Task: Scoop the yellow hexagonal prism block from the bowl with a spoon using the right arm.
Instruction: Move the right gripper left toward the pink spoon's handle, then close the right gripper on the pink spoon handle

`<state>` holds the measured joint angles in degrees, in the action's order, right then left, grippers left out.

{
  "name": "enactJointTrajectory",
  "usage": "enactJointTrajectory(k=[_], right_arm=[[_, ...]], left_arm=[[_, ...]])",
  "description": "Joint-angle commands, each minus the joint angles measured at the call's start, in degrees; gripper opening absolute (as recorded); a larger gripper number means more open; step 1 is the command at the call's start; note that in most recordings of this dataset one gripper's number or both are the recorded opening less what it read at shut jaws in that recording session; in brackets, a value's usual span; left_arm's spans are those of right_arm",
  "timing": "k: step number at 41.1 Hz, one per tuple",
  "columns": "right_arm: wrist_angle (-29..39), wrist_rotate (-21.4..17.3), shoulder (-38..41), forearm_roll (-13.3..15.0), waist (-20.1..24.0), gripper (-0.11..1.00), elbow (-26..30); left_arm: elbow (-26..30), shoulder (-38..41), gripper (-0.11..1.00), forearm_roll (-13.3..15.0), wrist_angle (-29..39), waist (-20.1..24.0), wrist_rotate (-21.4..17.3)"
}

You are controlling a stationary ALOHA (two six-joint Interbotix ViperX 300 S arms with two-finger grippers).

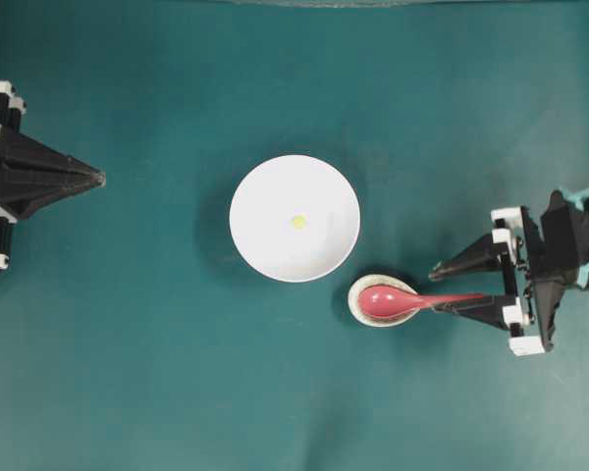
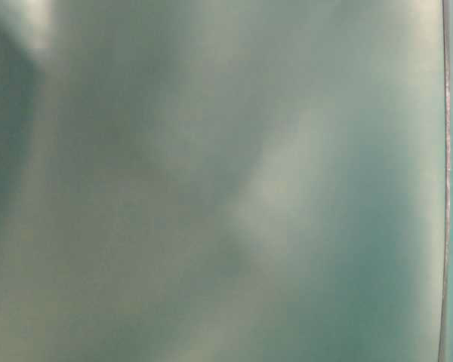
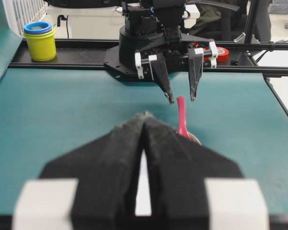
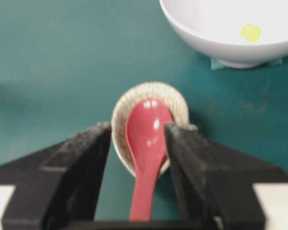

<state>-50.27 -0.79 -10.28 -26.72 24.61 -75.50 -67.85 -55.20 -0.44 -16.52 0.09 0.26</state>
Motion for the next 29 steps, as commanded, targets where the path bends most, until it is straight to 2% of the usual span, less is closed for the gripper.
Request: enactJointTrajectory(k=[1,11,29], right_arm=[[-2.4,-0.2,1.8,-0.9,1.0,0.54,0.4],[-4.3,-3.3,6.2,-1.0,1.1,0.54,0.1],[-5.8,-3.4,9.4,-1.0,2.2,0.54,0.1]], left_arm=[[1.7,0.4,0.00,-0.1,-0.4,0.1,0.1],[1.6,0.4,0.00,-0.2,-0.4,0.1,0.1],[1.6,0.4,0.00,-0.2,-0.4,0.1,0.1]])
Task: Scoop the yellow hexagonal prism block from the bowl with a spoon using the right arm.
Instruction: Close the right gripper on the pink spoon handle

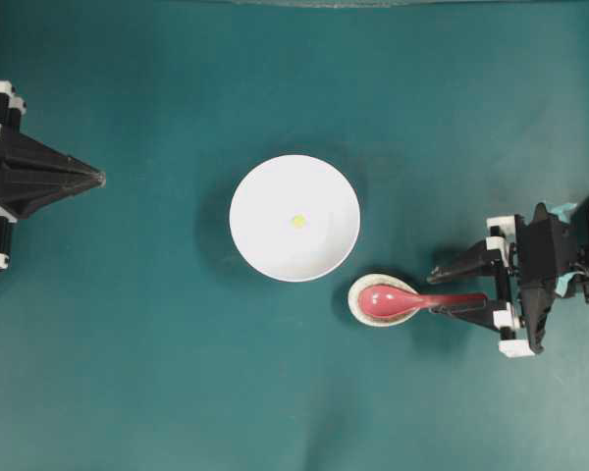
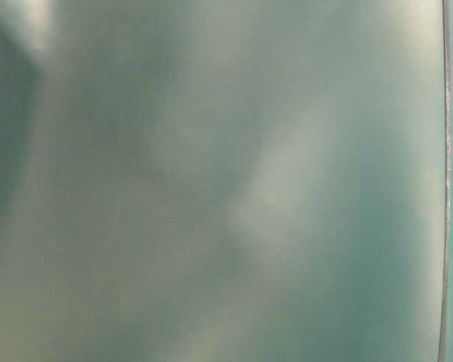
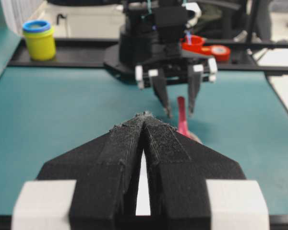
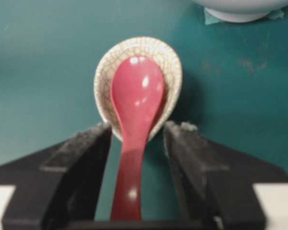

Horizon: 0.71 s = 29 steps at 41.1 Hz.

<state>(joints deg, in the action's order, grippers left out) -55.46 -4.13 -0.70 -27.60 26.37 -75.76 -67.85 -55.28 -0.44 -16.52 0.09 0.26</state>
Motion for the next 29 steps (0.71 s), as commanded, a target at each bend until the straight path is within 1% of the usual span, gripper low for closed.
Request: enactJointTrajectory(k=[1,29], right_arm=[[-0.6,-0.1,-0.1,-0.1,0.5,0.54,0.4],[-0.5,0.0,2.6,0.0,0.9,0.54,0.7]], left_arm=[[1.6,0.4,0.00,-0.1,-0.4,0.1,0.1],[1.6,0.8,0.00,-0.2,-0.2,0.1,0.1]])
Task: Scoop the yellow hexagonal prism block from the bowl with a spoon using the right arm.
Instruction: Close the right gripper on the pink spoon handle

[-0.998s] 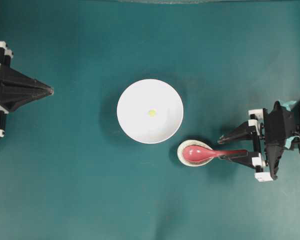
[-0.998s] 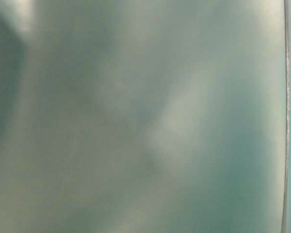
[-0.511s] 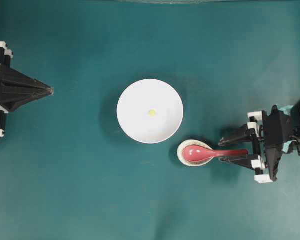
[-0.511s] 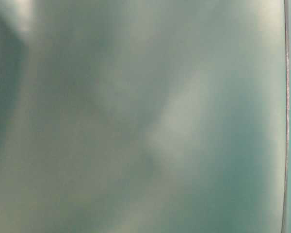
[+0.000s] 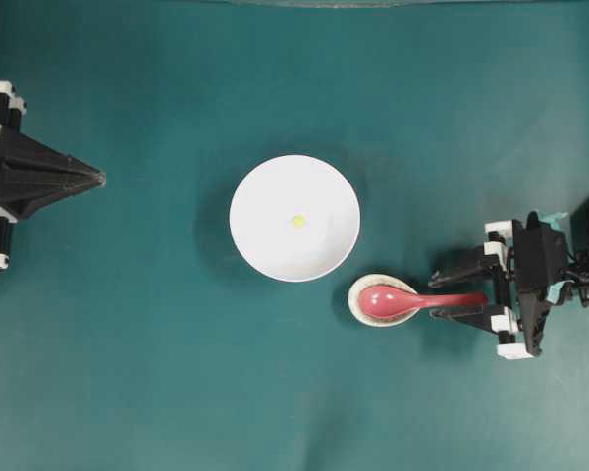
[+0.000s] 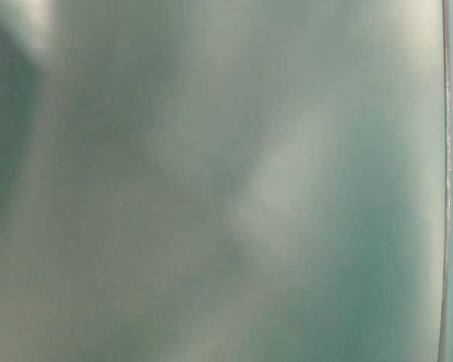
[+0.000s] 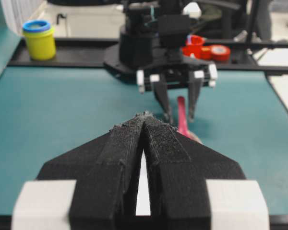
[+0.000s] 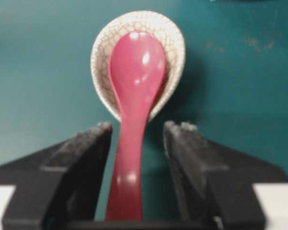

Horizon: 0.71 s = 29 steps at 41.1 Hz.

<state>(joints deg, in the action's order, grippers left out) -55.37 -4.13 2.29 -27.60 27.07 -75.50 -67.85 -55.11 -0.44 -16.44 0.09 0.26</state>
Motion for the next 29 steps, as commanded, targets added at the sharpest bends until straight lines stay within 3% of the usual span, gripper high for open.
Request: enactJointTrajectory(k=[1,29], right_arm=[[-0.5,0.0,-0.4,0.0,0.2,0.54,0.4],[-0.1,1.8,-0.3,0.1,0.2,0.54,1.0]], left_arm=[[1.5,0.6,0.00,-0.2,-0.4,0.1,0.1],[1.6,0.6,0.00,-0.2,-0.3,0.1,0.1]])
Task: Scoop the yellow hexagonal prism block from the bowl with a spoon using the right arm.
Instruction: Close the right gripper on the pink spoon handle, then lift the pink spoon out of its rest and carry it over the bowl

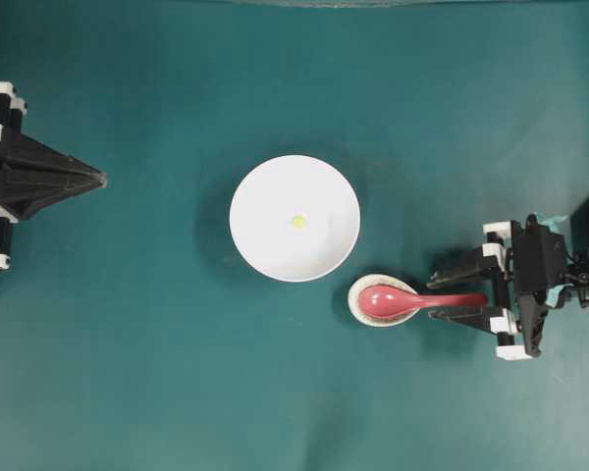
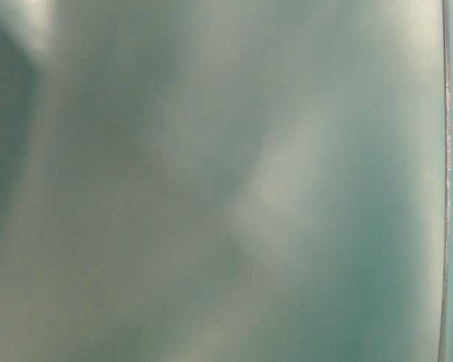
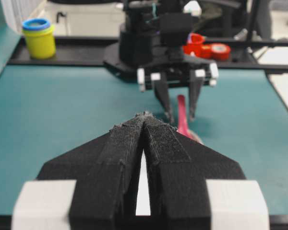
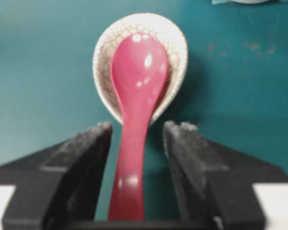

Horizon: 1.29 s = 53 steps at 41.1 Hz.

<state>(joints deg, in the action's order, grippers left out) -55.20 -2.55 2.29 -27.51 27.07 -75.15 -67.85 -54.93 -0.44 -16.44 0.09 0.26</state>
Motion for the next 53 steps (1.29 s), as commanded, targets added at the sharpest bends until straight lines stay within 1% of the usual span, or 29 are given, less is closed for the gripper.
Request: enactJointTrajectory(k=[1,29,31,36,44,53], right_arm=[[-0.2,0.2,-0.2,0.1,0.2,0.54,0.7],[0.9,0.4,0.0,0.1,0.2,0.53,1.1],[0.9,0.4,-0.1,0.1,0.2,0.52,1.1],[0.9,0.5,-0.1,0.1,0.2,0.44,1.0],[1.0,0.9,-0.1,0.1,0.1,0.25,1.2],[1.1,1.0,-0.4,0.1,-0.4,0.24,2.3]], left_arm=[[1.6,0.4,0.00,-0.2,-0.3,0.1,0.1],[1.4,0.4,0.00,-0.2,-0.3,0.1,0.1],[1.4,0.4,0.00,-0.2,-0.3,0.1,0.1],[1.4,0.4,0.00,-0.2,-0.3,0.1,0.1],[1.4,0.4,0.00,-0.1,-0.1,0.1,0.1],[1.5,0.4,0.00,-0.2,0.2,0.1,0.1]])
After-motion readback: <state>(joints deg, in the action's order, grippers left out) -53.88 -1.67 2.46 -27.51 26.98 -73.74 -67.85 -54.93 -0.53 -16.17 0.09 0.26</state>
